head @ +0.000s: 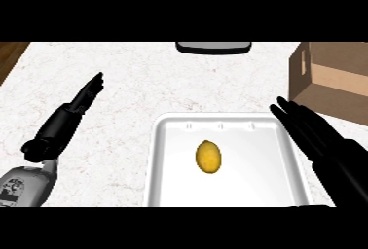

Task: Pick the lemon from the tray and place it in the cardboard box

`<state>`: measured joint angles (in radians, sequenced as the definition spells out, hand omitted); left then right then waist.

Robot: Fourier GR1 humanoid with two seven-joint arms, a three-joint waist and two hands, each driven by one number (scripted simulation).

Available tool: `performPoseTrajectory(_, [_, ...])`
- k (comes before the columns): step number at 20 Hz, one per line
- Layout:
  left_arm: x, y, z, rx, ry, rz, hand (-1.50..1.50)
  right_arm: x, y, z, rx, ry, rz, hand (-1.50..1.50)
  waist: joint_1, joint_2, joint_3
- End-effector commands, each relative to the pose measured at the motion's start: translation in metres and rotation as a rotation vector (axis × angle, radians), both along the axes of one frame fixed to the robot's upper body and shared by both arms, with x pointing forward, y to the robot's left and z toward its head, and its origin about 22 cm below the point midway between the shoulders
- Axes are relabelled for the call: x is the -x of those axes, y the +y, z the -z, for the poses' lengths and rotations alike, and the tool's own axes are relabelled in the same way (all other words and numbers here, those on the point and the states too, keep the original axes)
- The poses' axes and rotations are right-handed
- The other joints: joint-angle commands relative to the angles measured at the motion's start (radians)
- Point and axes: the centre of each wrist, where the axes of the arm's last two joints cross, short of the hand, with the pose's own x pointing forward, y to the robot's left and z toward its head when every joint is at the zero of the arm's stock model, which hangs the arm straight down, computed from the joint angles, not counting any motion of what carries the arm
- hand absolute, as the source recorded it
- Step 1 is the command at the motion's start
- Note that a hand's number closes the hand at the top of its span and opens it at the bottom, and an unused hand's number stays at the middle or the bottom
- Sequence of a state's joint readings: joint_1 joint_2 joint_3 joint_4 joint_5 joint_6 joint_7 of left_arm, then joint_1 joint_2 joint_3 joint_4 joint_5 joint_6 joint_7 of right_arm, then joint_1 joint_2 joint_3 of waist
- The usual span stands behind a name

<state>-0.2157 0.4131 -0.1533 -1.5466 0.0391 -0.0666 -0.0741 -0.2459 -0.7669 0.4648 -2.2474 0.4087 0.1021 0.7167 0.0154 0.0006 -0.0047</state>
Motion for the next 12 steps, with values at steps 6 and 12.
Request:
performPoseTrajectory(6, [-0.004, -0.018, -0.01, -0.004, 0.002, 0.023, 0.0, -0.002, 0.08, -0.004, 0.298, 0.167, 0.023, -1.5, 0.015, -0.003, 0.0])
performPoseTrajectory(12, [-0.006, -0.005, 0.004, -0.019, 0.001, 0.008, 0.0, -0.014, 0.129, 0.016, 0.356, 0.263, 0.043, -1.5, -0.002, -0.002, 0.0])
